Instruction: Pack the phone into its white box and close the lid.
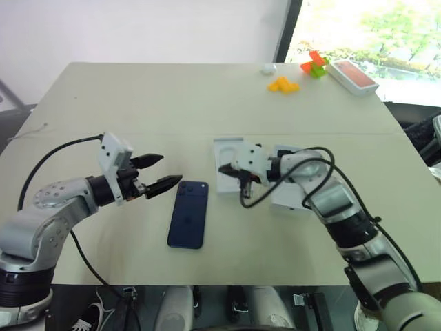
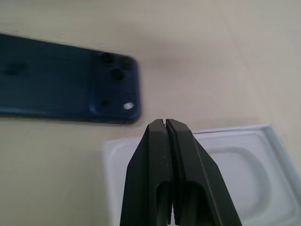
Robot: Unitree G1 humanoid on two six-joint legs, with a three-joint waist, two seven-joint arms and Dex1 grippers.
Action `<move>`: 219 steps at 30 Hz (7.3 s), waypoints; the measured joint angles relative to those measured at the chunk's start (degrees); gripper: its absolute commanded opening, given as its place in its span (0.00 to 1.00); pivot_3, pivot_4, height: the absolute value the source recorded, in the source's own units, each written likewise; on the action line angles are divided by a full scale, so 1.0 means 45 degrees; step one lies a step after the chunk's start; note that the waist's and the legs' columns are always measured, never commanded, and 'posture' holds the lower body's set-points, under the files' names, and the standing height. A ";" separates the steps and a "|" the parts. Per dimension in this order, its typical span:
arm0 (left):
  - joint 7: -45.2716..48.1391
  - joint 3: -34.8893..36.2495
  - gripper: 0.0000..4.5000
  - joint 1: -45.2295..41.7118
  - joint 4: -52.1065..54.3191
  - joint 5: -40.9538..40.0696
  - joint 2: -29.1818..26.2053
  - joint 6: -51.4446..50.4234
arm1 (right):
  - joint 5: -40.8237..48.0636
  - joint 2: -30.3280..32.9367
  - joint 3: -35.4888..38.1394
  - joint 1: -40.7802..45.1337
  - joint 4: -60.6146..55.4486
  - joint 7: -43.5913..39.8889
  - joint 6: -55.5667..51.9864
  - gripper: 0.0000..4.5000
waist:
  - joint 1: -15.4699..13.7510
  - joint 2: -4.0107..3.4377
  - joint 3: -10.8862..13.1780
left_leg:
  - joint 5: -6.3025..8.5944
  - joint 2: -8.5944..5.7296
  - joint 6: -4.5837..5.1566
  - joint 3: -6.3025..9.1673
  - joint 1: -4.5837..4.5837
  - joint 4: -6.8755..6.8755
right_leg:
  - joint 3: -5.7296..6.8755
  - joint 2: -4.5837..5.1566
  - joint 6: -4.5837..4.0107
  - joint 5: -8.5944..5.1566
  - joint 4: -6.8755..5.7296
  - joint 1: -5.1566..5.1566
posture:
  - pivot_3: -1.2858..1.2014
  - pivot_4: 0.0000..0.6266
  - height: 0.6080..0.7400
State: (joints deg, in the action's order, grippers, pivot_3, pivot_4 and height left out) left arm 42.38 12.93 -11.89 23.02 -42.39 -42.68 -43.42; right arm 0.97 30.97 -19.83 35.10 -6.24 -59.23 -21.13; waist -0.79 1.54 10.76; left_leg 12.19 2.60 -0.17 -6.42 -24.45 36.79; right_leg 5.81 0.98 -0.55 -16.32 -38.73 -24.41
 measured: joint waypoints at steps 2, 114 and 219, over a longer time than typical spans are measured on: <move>-0.0015 0.0006 0.99 0.0001 0.0001 -0.0022 0.0002 -0.0004 | 0.0273 0.0239 0.0037 -0.0229 -0.0218 -0.0389 -0.0154 0.02 | 0.0043 0.0000 0.0000 | 0.0000 0.0002 0.0000 0.0000 0.0003 0.0002 | -0.0001 -0.0001 0.0000 0.0001 0.0003 0.0001 | 0.52 0.24 0.98; -1.0331 -0.0574 0.99 0.0164 -0.3600 -1.1858 0.0498 -0.6507 | -0.6990 -0.0961 -0.2938 -0.0104 0.4562 0.2984 1.2055 0.02 | 0.0073 0.0038 -0.0167 | -0.0020 -0.0010 -0.0039 0.0010 0.0367 -0.0151 | -0.0002 -0.0008 -0.0016 -0.0009 0.0138 0.0355 | 0.52 0.24 0.98; -0.8926 -0.1770 0.99 0.2204 -0.2523 -1.4883 0.0362 -0.4068 | -0.3385 -0.0671 -0.2306 0.0991 0.0304 -0.1206 0.6804 0.02 | 0.0049 0.0080 0.0007 | -0.0037 -0.0023 -0.0076 0.0018 0.0229 -0.0269 | 0.0004 -0.0003 -0.0081 -0.0059 0.0178 0.0176 | 0.52 0.24 0.98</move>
State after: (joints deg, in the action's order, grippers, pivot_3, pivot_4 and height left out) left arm 2.21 4.97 -1.97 11.67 -109.36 -41.05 -61.72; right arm -14.27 27.95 -30.21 39.56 -4.88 -64.66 9.49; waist -0.57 1.90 10.79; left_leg 12.03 2.50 -0.52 -6.34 -23.42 35.58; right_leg 5.83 0.97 -0.91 -16.58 -37.93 -23.62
